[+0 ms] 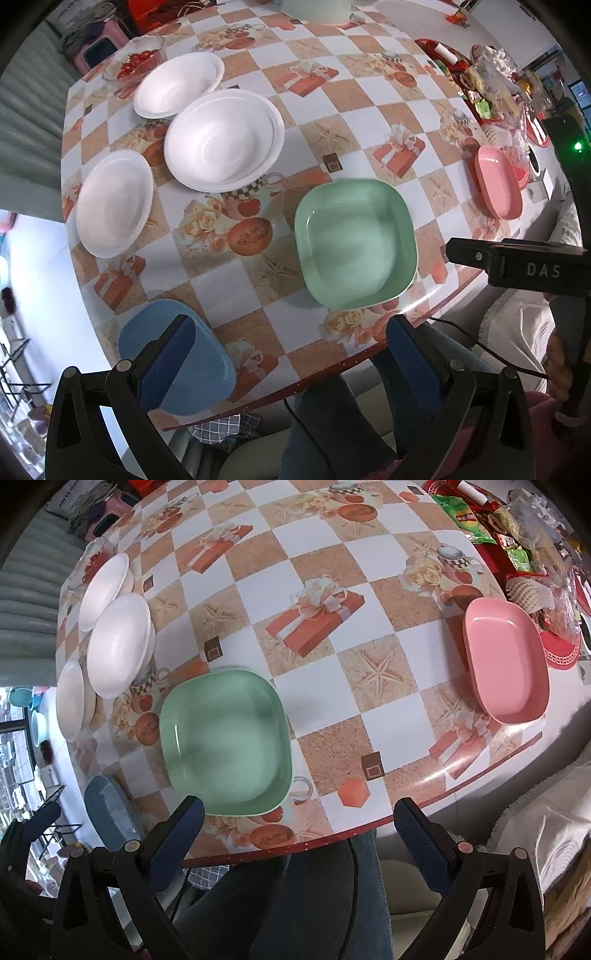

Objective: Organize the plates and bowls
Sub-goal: 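Move both tools toward the green square plate on the table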

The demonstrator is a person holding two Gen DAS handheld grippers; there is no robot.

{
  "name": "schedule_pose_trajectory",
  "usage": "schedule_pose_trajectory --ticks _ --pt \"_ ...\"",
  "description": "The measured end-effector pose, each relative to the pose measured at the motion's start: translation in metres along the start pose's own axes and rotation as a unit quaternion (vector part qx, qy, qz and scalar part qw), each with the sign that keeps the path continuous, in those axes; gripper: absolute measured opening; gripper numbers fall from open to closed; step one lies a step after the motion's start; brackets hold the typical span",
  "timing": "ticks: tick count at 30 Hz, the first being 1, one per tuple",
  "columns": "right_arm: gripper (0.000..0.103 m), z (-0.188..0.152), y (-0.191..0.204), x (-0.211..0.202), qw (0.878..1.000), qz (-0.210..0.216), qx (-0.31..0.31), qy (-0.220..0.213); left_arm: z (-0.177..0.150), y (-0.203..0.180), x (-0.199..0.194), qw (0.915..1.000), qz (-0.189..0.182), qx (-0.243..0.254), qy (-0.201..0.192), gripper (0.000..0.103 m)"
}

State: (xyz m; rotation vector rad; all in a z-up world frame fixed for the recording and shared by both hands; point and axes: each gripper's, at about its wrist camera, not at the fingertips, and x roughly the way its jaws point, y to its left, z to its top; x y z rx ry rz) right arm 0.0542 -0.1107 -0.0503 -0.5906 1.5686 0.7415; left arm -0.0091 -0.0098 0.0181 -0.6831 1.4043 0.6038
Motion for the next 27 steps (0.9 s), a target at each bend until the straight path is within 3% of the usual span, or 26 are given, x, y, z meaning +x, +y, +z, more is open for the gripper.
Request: schedule_pose_trajectory --ticks 27 --pt "0.103 0.0054 -0.0009 0.0049 0.999 -0.004 -0.022 0.029 0.007 0.005 -0.0032 0.9992 0.0 -0.019 -0.036 0.103"
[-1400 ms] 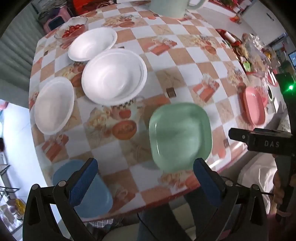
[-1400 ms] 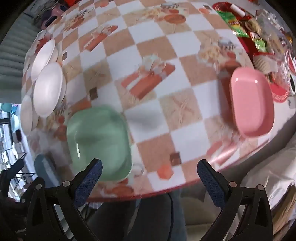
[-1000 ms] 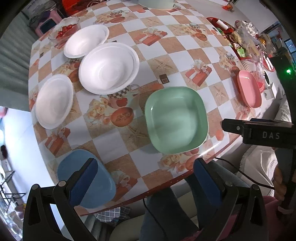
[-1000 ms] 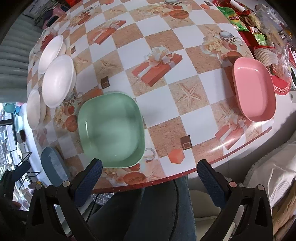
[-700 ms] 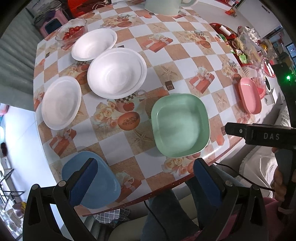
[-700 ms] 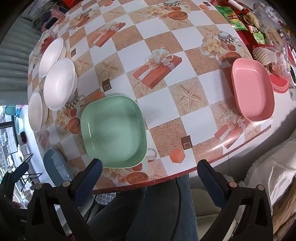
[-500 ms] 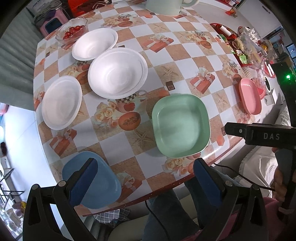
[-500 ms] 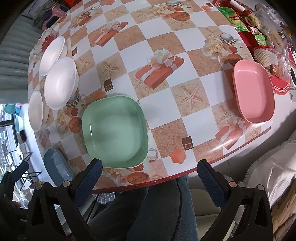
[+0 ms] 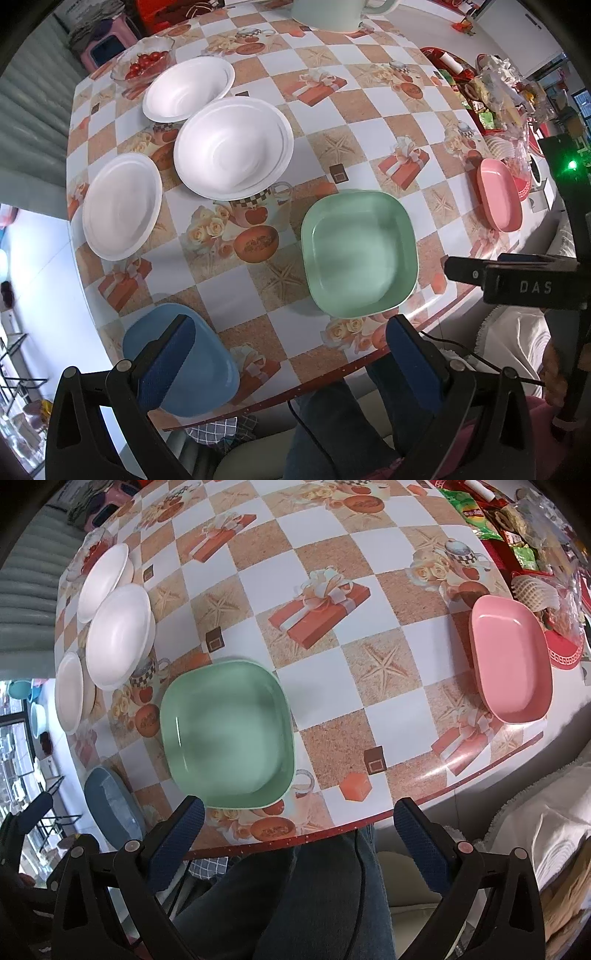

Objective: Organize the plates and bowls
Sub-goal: 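Move both tools toward the green square plate on the table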

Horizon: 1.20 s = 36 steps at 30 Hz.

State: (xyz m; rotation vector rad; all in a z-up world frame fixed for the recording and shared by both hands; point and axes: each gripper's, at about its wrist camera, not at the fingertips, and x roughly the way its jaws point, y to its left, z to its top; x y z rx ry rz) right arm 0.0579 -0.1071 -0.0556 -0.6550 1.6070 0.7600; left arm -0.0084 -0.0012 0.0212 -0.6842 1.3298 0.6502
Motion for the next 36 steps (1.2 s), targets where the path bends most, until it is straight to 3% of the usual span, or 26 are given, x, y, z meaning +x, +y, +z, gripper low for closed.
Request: schedule_pose_trajectory --ticks 14,36 --pt "0.103 -0.001 -0.013 0.006 1.0 0.011 0.01 0.011 0.001 -0.012 -0.001 0.9969 0.007 0.025 0.074 0.103" --pt "0.103 0.0 -0.033 0.021 0.999 0.015 0.02 0.031 0.006 -0.024 0.021 0.9955 0.017 0.028 0.088 0.103"
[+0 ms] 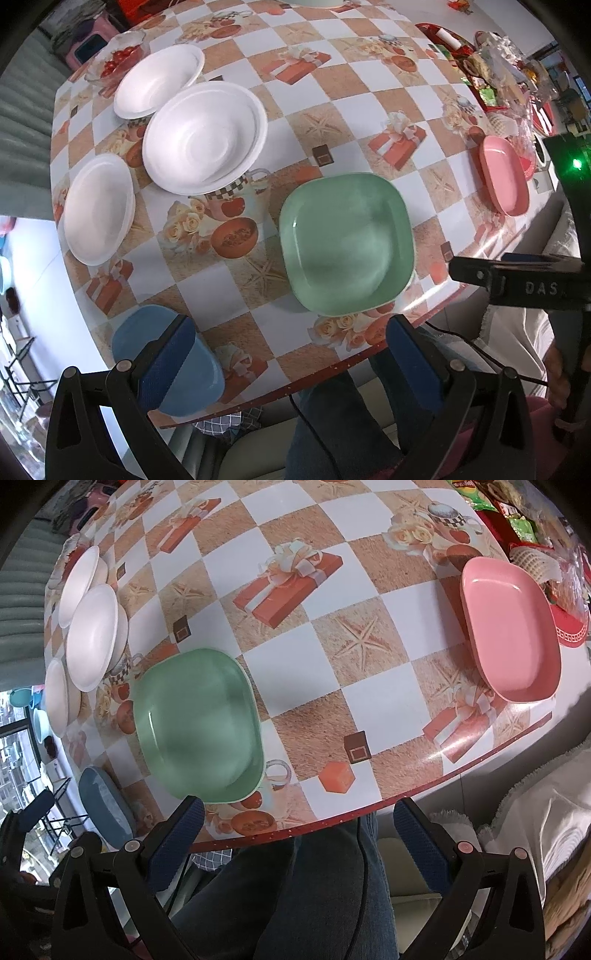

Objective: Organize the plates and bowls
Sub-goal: 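Move both tools toward the green square plate on the table, then close both tools on the rim of the green square plate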

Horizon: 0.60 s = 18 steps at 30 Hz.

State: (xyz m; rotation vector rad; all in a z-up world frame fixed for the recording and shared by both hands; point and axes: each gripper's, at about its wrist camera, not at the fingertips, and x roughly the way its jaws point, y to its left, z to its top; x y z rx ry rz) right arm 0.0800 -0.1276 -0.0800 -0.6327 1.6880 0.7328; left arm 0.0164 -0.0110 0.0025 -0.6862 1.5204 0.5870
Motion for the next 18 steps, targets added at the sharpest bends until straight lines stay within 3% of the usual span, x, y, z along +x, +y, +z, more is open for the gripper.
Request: schedule_pose_trajectory --ticks 12,18 --pt "0.103 0.004 -0.011 0.024 1.0 -0.009 0.01 0.018 0.01 0.027 0.04 0.9984 0.008 -0.048 0.03 0.103" --pt "0.103 0.013 -0.008 0.035 1.0 -0.008 0.004 0.018 0.021 0.024 0.057 0.9981 0.006 -0.056 0.025 0.103"
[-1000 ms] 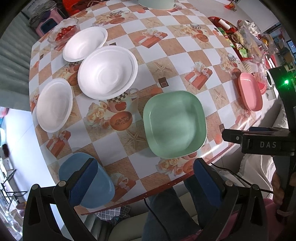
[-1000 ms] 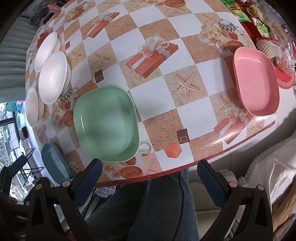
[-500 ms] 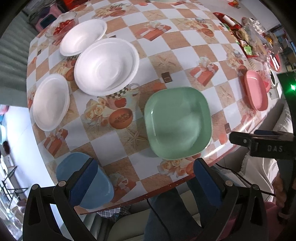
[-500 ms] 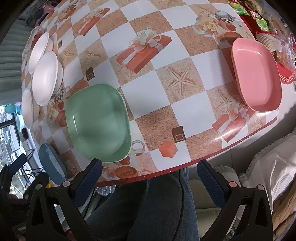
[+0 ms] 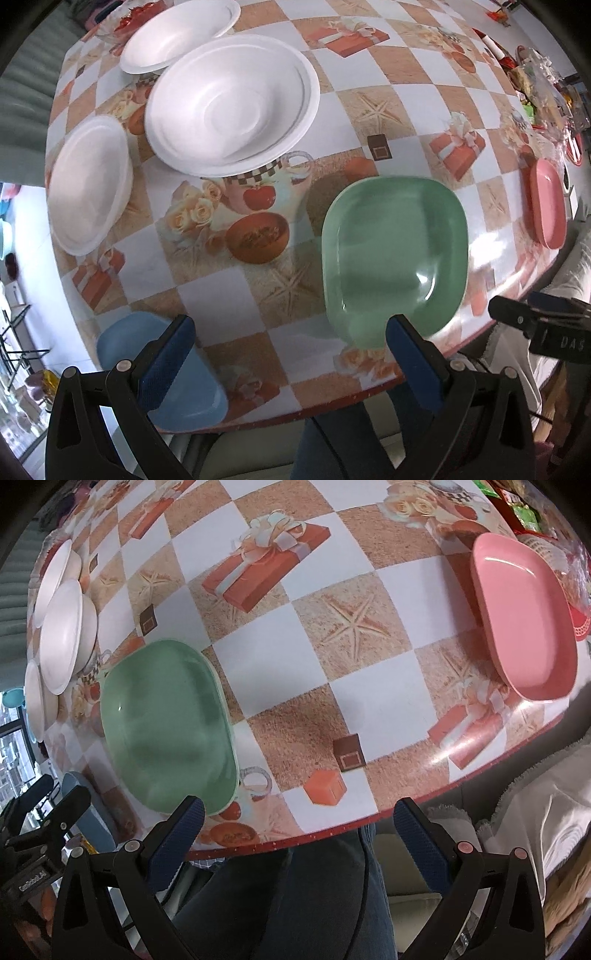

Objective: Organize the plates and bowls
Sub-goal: 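Close both tools on the rim of the green square plate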

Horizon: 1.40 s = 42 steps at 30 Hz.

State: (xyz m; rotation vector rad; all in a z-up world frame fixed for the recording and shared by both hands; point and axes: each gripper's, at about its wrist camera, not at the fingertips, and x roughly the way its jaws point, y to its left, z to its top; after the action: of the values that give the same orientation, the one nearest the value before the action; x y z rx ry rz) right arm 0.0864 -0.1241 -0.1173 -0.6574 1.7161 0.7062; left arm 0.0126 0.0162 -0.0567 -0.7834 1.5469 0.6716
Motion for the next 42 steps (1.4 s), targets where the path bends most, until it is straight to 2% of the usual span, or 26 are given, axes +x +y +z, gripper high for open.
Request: schedule_pose_trajectory --ticks 5,10,14,25,26,37,42 --pt "0.103 0.015 0.009 0.005 0.999 -0.006 -0.024 -0.025 0.004 -0.005 0.015 0.9997 -0.01 -0.02 -0.009 0.103" --pt "0.103 0.031 0.019 0.018 0.999 -0.008 -0.03 -0.024 0.01 -0.005 0.032 0.9989 -0.011 -0.041 -0.019 0.103" --pt "0.103 0.041 0.026 0.029 0.999 -0.022 -0.039 -0.02 0.013 -0.008 0.043 0.9991 0.011 -0.03 -0.028 0.103" --pt "0.103 0.053 0.048 0.06 0.996 -0.064 -0.061 -0.008 0.019 -0.019 0.066 0.9991 0.013 -0.03 -0.025 0.103" --pt "0.103 0.055 0.052 0.061 0.996 -0.068 -0.064 -0.009 0.011 -0.02 0.07 0.9991 0.016 -0.031 -0.026 0.103" --pt "0.103 0.064 0.07 0.055 0.995 -0.071 -0.064 -0.006 0.013 -0.036 0.093 0.9991 -0.007 -0.03 -0.029 0.103" --pt "0.103 0.064 0.054 0.058 0.995 -0.071 -0.068 0.002 0.015 -0.032 0.101 0.9989 -0.009 -0.033 -0.032 0.103"
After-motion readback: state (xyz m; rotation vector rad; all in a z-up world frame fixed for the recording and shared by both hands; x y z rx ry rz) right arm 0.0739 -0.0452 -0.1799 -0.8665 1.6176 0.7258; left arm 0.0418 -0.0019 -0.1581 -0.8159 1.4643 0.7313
